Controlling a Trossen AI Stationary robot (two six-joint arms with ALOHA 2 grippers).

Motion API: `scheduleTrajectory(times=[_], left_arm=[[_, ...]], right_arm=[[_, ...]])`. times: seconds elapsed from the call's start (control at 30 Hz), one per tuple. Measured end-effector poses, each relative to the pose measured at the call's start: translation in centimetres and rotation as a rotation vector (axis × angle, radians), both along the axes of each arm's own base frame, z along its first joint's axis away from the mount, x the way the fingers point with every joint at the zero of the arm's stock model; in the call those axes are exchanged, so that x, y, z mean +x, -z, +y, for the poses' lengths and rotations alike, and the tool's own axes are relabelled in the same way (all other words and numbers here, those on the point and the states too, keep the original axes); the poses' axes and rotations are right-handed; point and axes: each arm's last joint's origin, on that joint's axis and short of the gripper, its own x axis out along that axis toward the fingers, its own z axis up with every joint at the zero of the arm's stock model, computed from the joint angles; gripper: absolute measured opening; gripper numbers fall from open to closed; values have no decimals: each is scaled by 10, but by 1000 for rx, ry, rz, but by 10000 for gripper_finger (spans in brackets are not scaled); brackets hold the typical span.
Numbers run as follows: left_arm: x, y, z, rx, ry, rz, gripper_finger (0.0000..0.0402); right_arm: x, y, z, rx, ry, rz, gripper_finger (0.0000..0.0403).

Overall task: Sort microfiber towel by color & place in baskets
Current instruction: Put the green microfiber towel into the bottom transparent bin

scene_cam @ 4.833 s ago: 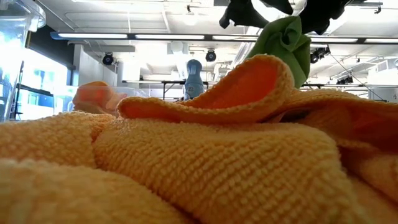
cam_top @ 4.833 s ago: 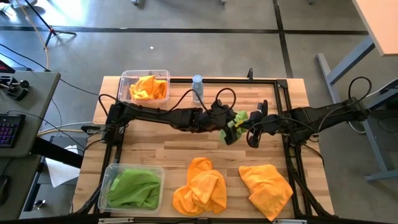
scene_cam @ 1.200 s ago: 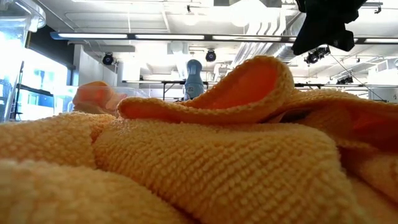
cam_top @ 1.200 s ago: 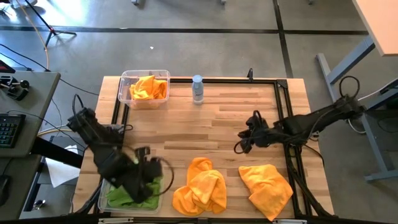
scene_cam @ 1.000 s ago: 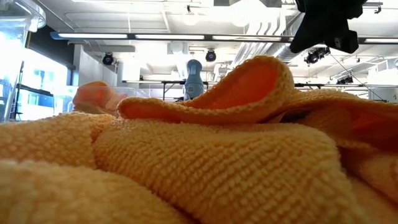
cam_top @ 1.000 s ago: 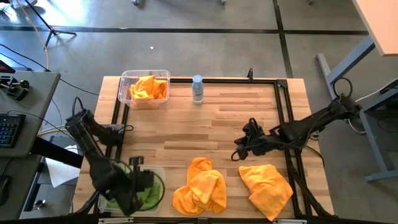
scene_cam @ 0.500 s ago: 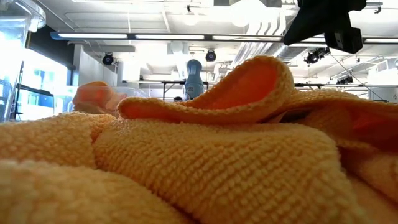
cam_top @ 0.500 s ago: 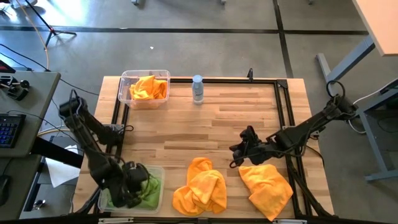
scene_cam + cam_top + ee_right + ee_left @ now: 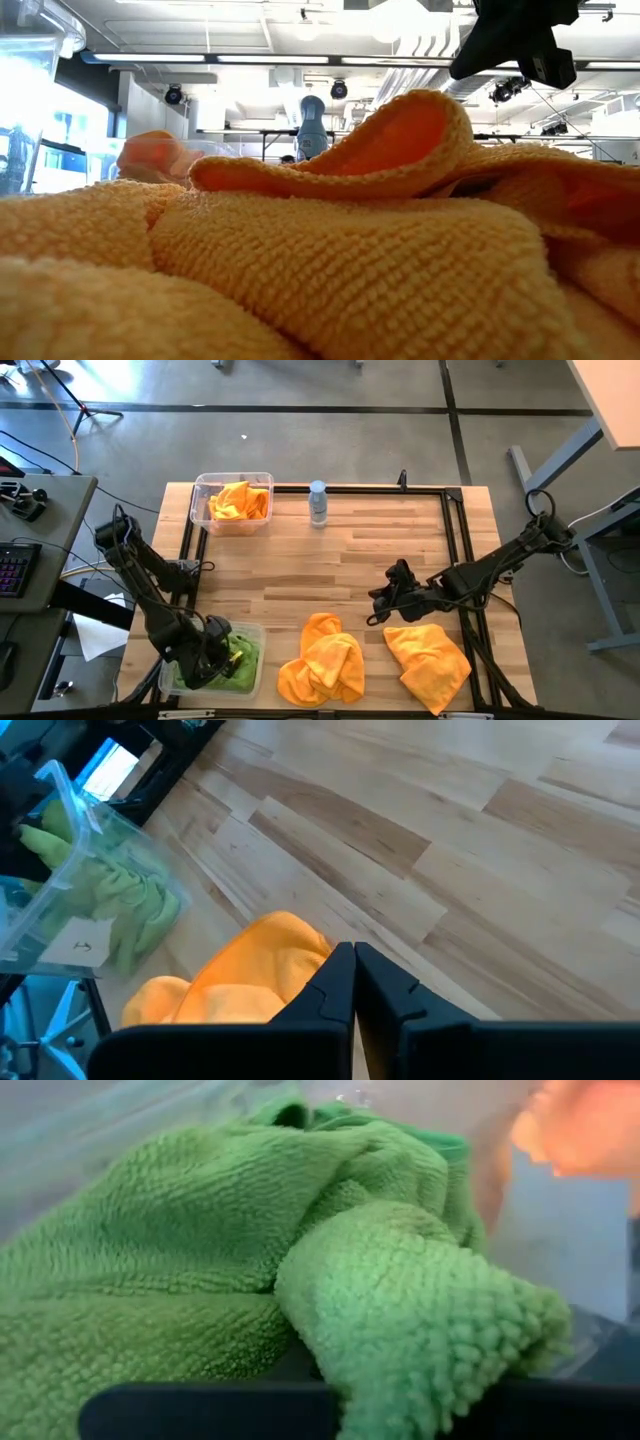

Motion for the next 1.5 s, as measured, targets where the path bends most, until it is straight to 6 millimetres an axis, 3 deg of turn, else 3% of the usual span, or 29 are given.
scheduleTrajectory(times=[0.17,0.37,0.6,1.2,1.5], left_arm=[[1,21,-10,2,-123,61,3],[15,48,-29,-48,-133,81,3],[23,59,-41,-104,-141,60,10],[24,59,-40,-113,-134,77,136],[16,28,-28,-174,-143,49,156]], right_arm=[[0,0,-1,-23,-10,7,0],[0,0,-1,-41,-25,17,0],[0,1,-1,-67,-52,26,0],[0,1,0,-69,-90,40,0],[0,1,0,-62,-97,42,0]])
